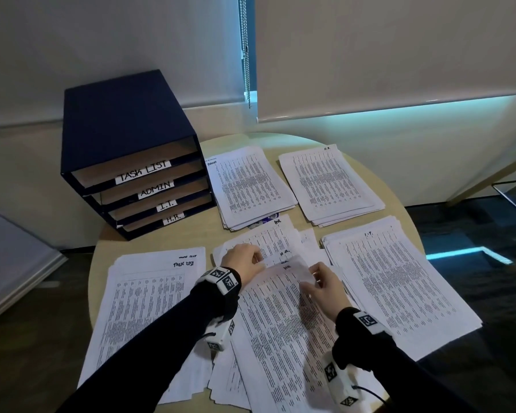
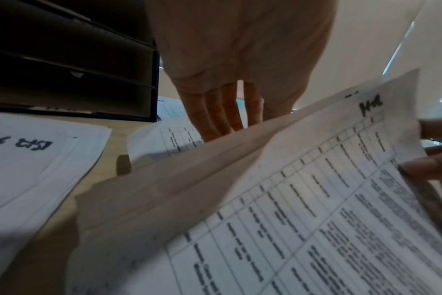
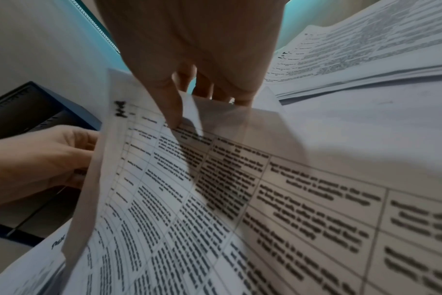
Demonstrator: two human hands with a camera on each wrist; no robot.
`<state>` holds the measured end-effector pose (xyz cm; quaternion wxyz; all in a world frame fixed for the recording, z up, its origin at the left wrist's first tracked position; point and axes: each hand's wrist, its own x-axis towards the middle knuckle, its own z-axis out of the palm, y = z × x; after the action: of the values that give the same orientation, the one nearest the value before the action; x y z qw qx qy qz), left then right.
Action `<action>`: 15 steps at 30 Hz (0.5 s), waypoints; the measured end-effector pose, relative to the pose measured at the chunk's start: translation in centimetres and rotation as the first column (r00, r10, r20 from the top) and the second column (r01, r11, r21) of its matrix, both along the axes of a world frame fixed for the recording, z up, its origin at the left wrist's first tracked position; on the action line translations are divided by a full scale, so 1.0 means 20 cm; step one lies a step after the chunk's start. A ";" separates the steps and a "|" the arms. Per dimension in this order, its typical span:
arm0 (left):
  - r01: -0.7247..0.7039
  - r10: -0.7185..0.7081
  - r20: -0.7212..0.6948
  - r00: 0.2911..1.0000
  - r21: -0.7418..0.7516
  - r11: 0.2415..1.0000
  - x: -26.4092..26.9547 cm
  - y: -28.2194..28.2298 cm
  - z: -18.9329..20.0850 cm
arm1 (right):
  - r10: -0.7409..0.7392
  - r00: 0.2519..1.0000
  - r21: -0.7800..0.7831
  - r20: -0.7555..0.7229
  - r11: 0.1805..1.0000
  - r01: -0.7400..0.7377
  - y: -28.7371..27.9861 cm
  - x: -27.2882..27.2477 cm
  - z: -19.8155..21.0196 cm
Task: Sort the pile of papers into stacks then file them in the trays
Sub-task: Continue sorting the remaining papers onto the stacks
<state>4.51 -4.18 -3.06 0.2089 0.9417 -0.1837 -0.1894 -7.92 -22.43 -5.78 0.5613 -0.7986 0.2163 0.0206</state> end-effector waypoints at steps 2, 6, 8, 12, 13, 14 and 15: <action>0.030 -0.031 0.043 0.999 0.030 0.999 0.01 0.00 0.01 | -0.029 0.999 0.024 -0.015 0.999 0.029 0.00 -0.01 0.00; 0.108 -0.112 0.089 0.990 0.056 0.993 0.01 0.00 0.02 | 0.017 1.000 -0.028 -0.009 0.999 -0.017 -0.02 -0.02 0.01; 0.180 -0.190 0.137 0.972 0.080 0.980 0.00 0.01 0.02 | 0.059 0.998 -0.079 -0.003 0.995 -0.059 -0.03 -0.01 0.00; 0.265 -0.280 0.227 0.933 0.097 0.960 -0.02 0.03 0.01 | 0.060 0.998 -0.093 0.025 0.994 -0.057 -0.02 -0.01 0.02; 0.272 -0.290 0.239 0.927 0.105 0.957 -0.02 0.03 0.00 | 0.058 0.998 -0.108 0.028 0.993 -0.055 -0.02 -0.01 0.02; 0.280 -0.299 0.249 0.921 0.110 0.954 -0.03 0.03 0.00 | 0.056 0.998 -0.131 0.018 0.990 -0.053 -0.01 -0.01 0.02; 0.285 -0.306 0.255 0.917 0.115 0.952 -0.03 0.04 0.00 | 0.060 0.998 -0.158 0.008 0.986 -0.058 -0.02 0.00 0.01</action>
<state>3.89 -3.46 -3.14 0.1150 0.9273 -0.3431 -0.0956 -8.01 -22.75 -5.62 0.4969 -0.8466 0.1899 0.0147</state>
